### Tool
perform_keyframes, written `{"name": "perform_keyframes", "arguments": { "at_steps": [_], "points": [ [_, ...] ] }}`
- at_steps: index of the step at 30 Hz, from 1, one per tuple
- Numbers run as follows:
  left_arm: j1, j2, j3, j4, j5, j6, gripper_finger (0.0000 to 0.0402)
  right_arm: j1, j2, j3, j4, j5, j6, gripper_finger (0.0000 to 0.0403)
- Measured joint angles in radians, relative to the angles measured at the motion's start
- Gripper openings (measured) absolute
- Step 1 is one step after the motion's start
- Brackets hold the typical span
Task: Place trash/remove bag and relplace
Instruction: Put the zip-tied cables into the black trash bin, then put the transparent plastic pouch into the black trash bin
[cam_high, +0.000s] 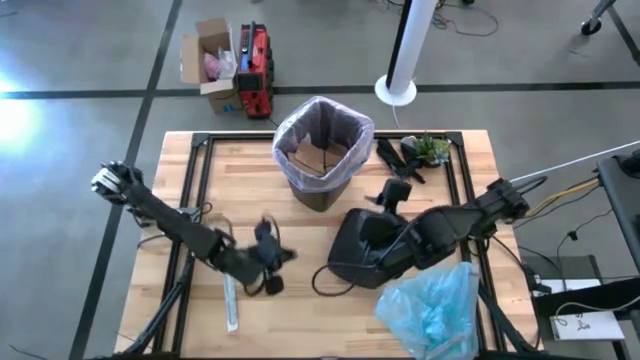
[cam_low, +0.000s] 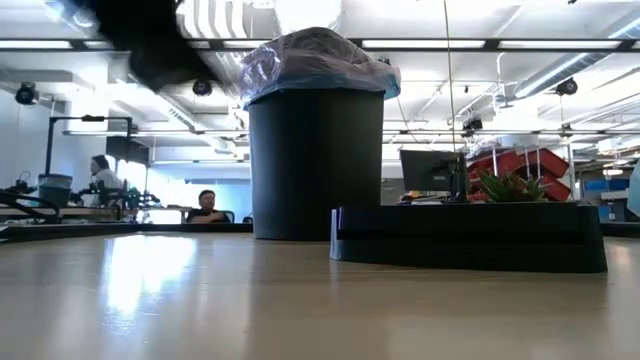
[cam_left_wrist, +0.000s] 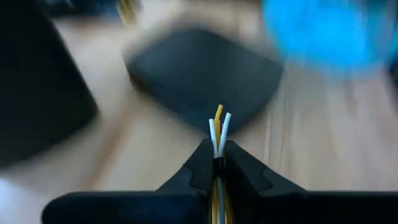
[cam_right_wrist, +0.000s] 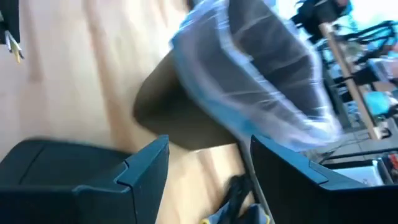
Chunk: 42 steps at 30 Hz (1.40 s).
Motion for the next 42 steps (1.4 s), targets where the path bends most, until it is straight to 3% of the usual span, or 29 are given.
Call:
{"name": "perform_keyframes", "arguments": {
  "at_steps": [3, 6, 11, 16, 27, 33, 42],
  "points": [
    [0.058, -0.077, 0.047, -0.006, -0.078, 0.05, 0.0011, -0.001, -0.04, 0.0, 0.027, 0.014, 0.037, 0.0208],
    [0.143, -0.141, 0.098, 0.0, -0.089, 0.059, 0.0011, 0.002, -0.067, 0.0, 0.058, 0.046, 0.061, 0.0206],
    [0.335, -0.161, 0.186, -0.005, 0.045, 0.079, 0.0011, 0.007, -0.076, -0.006, 0.081, 0.062, 0.05, 0.0209],
    [0.508, -0.101, 0.353, -0.023, 0.199, 0.137, 0.0011, 0.015, -0.063, -0.039, 0.09, 0.065, 0.055, 0.0208],
    [0.698, 0.157, 0.804, -0.453, 0.204, 0.239, 0.0015, 0.083, -0.062, -0.152, 0.128, 0.064, 0.245, 0.0218],
    [0.729, 0.255, 0.937, -0.574, 0.202, 0.237, 0.0072, 0.121, -0.062, -0.134, 0.128, 0.064, 0.33, 0.024],
    [0.702, 0.255, 0.94, -0.622, 0.203, 0.236, 0.0181, 0.153, -0.064, -0.104, 0.177, 0.064, 0.346, 0.0276]
  ]
}}
